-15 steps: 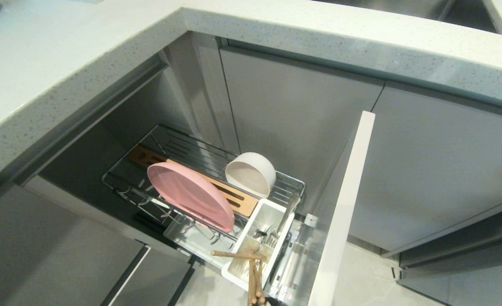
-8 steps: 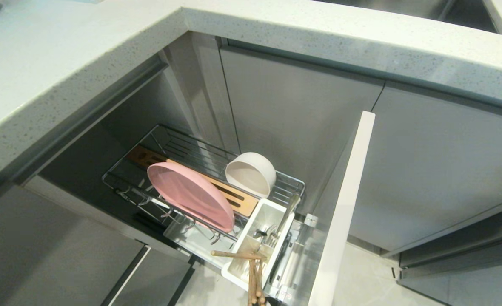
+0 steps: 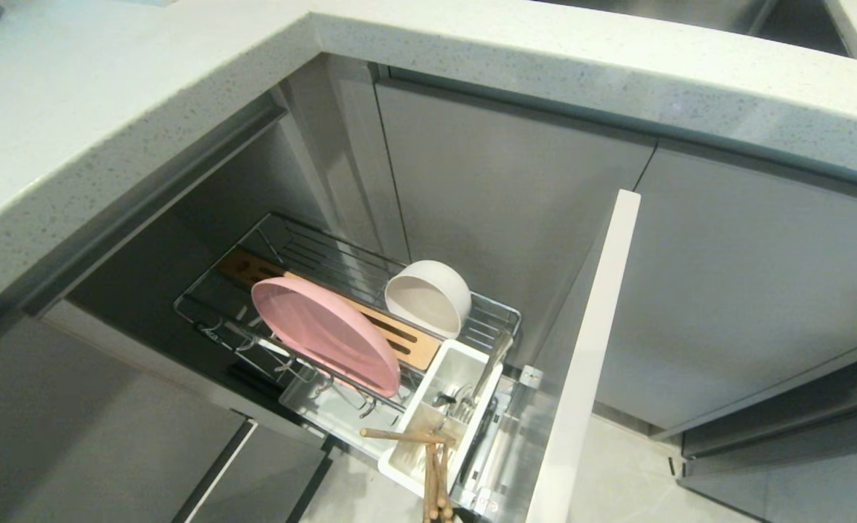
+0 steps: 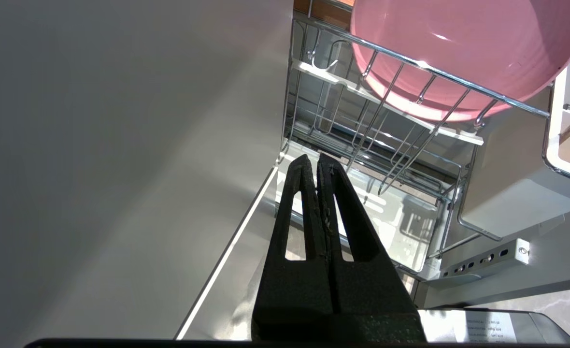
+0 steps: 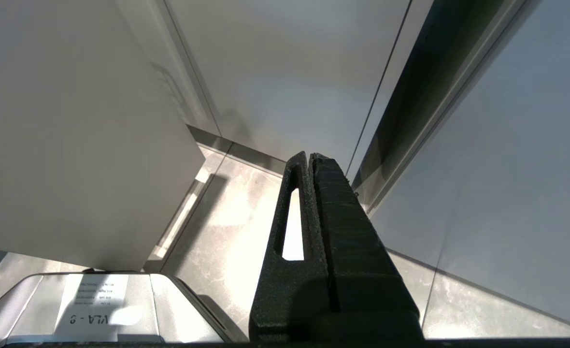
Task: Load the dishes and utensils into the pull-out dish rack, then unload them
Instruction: Take the plate out of the cupboard
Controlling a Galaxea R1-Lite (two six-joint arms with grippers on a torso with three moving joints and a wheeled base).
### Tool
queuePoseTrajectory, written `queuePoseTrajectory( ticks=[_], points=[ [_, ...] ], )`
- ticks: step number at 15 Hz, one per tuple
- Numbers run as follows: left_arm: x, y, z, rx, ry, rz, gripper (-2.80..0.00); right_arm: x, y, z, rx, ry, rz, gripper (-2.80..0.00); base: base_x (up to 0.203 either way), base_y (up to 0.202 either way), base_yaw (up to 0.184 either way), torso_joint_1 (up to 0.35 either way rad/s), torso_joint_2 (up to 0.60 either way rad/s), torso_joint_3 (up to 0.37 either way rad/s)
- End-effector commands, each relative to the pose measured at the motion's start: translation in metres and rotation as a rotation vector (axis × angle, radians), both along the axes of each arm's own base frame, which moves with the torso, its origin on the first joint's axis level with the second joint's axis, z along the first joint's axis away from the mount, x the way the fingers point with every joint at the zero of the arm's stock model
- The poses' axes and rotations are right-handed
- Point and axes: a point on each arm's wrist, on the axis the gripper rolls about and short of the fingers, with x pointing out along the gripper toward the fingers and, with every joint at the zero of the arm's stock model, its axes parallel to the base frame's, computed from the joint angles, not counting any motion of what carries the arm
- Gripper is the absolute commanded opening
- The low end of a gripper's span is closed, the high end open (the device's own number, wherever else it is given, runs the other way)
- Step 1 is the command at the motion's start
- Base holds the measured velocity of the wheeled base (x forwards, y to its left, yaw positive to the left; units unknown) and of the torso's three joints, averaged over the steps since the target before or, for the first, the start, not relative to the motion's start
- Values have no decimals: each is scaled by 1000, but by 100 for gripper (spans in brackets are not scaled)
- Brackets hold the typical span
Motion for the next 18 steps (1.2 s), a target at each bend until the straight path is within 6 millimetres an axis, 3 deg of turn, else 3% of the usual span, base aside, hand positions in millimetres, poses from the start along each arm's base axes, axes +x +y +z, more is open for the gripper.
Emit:
queuePoseTrajectory(
  ticks=[1,9,13,18],
  points=[
    [2,0,-6,0,23,0,-280,0,0,0,0,2,0,-280,0,0,0,0,0,0],
    [2,0,-6,17,20,-7,-280,0,0,0,0,2,0,-280,0,0,0,0,0,0],
    [-16,-1,46,60,-205,-42,-280,0,0,0,0,2,0,-280,0,0,0,0,0,0],
    [-73,-4,142,116,-449,-149,-280,0,0,0,0,2,0,-280,0,0,0,0,0,0]
  ],
)
